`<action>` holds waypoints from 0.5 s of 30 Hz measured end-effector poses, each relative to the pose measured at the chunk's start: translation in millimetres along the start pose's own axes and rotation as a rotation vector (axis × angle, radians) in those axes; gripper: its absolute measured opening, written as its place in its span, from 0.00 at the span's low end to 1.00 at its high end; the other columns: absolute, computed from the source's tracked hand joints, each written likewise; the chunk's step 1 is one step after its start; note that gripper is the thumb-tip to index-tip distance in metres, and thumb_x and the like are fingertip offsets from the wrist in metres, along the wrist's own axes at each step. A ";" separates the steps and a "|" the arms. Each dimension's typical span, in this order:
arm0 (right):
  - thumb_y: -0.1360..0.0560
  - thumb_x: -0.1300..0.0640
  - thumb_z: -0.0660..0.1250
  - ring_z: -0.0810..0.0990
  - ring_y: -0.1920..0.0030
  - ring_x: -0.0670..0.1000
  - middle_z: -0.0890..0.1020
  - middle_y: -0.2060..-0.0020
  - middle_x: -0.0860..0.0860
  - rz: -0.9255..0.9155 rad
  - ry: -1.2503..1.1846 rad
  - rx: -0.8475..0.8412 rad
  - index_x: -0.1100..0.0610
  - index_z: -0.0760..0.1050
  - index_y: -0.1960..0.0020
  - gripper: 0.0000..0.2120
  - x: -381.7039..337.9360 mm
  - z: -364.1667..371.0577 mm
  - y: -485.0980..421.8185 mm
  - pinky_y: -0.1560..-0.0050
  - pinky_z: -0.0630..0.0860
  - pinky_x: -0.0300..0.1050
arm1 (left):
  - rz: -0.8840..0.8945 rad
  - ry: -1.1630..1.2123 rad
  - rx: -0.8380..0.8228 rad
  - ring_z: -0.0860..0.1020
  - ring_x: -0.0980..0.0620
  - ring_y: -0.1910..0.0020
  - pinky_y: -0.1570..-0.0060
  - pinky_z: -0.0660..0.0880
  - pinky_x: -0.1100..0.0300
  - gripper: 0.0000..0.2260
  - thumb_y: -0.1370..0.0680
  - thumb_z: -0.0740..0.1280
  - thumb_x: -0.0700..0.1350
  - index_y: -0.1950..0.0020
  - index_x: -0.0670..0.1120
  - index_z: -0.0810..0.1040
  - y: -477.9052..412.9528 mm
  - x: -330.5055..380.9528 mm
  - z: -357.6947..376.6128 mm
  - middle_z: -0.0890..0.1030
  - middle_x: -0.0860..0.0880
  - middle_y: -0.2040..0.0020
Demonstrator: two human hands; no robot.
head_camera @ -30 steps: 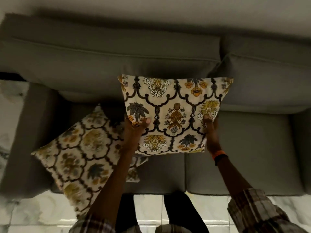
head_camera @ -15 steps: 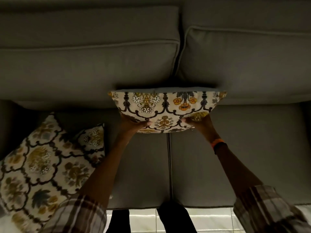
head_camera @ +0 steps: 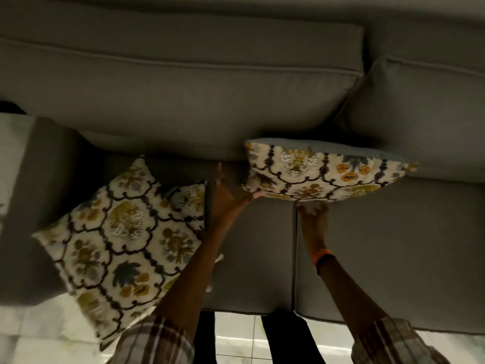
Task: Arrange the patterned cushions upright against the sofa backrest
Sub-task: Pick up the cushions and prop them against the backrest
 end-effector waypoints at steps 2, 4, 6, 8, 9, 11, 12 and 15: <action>0.21 0.60 0.72 0.76 0.29 0.61 0.76 0.28 0.61 -0.065 0.152 -0.128 0.61 0.68 0.24 0.28 5.5 57.9 41.7 0.30 0.76 0.49 | -0.034 -0.133 0.080 0.61 0.42 0.22 0.24 0.61 0.40 0.55 0.36 0.80 0.60 0.19 0.51 0.51 15.3 -27.1 -53.9 0.61 0.43 0.20; 0.22 0.60 0.73 0.80 0.33 0.61 0.80 0.33 0.61 -0.164 0.306 -0.263 0.64 0.74 0.29 0.23 8.8 124.0 86.8 0.38 0.77 0.37 | -0.091 -0.304 0.135 0.56 0.41 0.20 0.23 0.56 0.39 0.48 0.30 0.71 0.65 0.19 0.53 0.49 37.2 -64.0 -115.0 0.55 0.45 0.19; 0.22 0.57 0.73 0.78 0.31 0.59 0.79 0.31 0.60 -0.233 0.370 -0.399 0.61 0.73 0.28 0.25 10.6 184.5 128.0 0.32 0.76 0.47 | -0.074 -0.360 0.245 0.56 0.38 0.21 0.23 0.56 0.38 0.44 0.26 0.65 0.66 0.19 0.47 0.52 59.0 -95.1 -174.1 0.56 0.41 0.19; 0.21 0.52 0.72 0.75 0.28 0.58 0.73 0.25 0.57 -0.290 0.421 -0.527 0.57 0.67 0.22 0.30 10.5 243.1 164.6 0.28 0.75 0.57 | -0.081 -0.409 0.397 0.57 0.37 0.22 0.22 0.53 0.38 0.42 0.25 0.66 0.63 0.20 0.42 0.56 75.2 -125.1 -236.4 0.59 0.37 0.21; 0.20 0.50 0.71 0.73 0.26 0.58 0.70 0.23 0.56 -0.299 0.439 -0.576 0.55 0.63 0.20 0.33 11.3 269.1 176.6 0.28 0.74 0.59 | -0.138 -0.407 0.442 0.56 0.37 0.21 0.22 0.51 0.38 0.42 0.25 0.66 0.63 0.20 0.42 0.55 80.7 -141.7 -264.4 0.58 0.37 0.20; 0.21 0.44 0.69 0.68 0.22 0.59 0.64 0.19 0.55 -0.298 0.497 -0.623 0.53 0.57 0.17 0.38 12.7 310.4 186.2 0.24 0.69 0.62 | -0.268 -0.386 0.505 0.54 0.38 0.21 0.22 0.48 0.38 0.43 0.26 0.63 0.65 0.19 0.44 0.53 86.3 -175.6 -308.6 0.56 0.39 0.20; 0.21 0.41 0.68 0.65 0.20 0.60 0.62 0.18 0.55 -0.294 0.545 -0.623 0.53 0.54 0.16 0.41 14.1 329.1 187.0 0.22 0.66 0.63 | -0.334 -0.341 0.544 0.55 0.38 0.21 0.23 0.49 0.37 0.42 0.26 0.62 0.66 0.20 0.45 0.53 88.6 -193.8 -328.7 0.56 0.39 0.20; 0.25 0.31 0.66 0.66 0.21 0.63 0.63 0.18 0.56 -0.229 0.636 -0.551 0.51 0.49 0.15 0.49 18.9 360.5 173.7 0.22 0.66 0.64 | -0.556 0.063 0.660 0.59 0.37 0.22 0.26 0.57 0.43 0.43 0.23 0.67 0.62 0.19 0.43 0.49 95.9 -247.4 -369.8 0.55 0.38 0.20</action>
Point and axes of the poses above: each hand's wrist, its own y-axis away from the middle knuckle, its own z-axis out of the palm, x = y × z, the point moved 6 cm from there along -y, towards the middle knuckle
